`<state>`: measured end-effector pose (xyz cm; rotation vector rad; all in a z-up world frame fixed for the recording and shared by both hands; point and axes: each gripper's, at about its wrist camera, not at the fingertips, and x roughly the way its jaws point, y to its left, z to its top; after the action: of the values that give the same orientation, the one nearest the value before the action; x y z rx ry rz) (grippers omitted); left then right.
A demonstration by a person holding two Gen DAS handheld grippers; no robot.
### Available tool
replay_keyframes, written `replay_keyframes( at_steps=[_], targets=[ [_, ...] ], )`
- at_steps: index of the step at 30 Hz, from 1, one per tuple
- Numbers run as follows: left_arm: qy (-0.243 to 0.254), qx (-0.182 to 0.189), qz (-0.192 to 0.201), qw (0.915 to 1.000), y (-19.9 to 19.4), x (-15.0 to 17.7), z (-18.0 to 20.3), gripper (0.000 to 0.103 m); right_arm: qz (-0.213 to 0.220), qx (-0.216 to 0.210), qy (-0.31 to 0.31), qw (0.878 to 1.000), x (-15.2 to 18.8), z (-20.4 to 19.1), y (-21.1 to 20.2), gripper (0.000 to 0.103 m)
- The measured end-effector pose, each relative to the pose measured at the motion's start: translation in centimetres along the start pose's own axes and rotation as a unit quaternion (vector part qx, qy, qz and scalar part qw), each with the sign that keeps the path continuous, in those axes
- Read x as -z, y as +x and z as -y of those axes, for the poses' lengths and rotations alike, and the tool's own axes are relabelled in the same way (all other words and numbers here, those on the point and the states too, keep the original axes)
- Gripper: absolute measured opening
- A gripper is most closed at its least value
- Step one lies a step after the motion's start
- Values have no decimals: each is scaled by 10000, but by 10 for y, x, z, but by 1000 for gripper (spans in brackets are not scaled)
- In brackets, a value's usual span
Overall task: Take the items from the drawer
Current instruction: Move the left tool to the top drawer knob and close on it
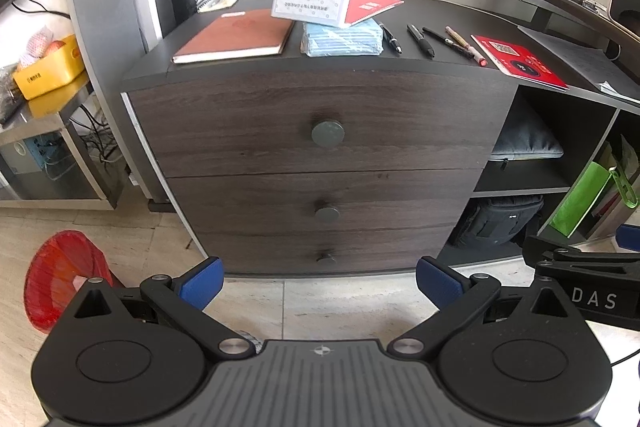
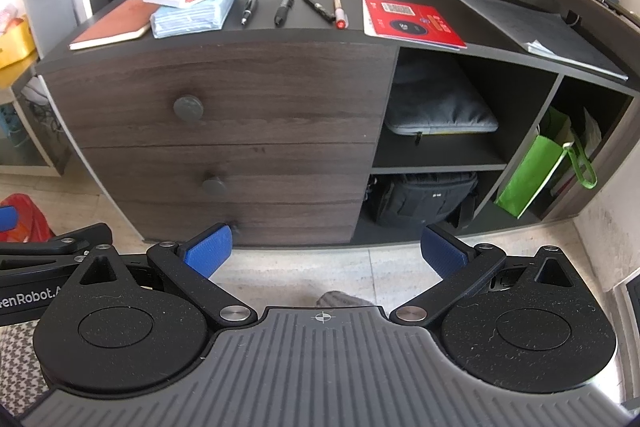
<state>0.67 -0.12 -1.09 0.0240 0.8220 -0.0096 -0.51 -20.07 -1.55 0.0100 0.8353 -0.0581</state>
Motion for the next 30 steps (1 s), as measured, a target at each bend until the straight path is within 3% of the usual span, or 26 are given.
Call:
replay_keyframes(
  at_steps=[16, 22, 26, 30],
  targets=[
    [10, -14, -413, 9991, 55, -13, -15, 101, -16, -319, 37, 9995, -20, 4, 37, 103],
    [-413, 151, -517, 9977, 87, -28, -24, 100, 343, -271, 147, 9989, -38, 12, 60, 103],
    [-359, 155, -505, 9980, 105, -38, -20, 100, 594, -152, 68, 9981, -49, 14, 76, 103],
    [-443, 172, -503, 9976, 126, -52, -20, 99, 420, -258, 253, 9985, -58, 25, 99, 103]
  ],
)
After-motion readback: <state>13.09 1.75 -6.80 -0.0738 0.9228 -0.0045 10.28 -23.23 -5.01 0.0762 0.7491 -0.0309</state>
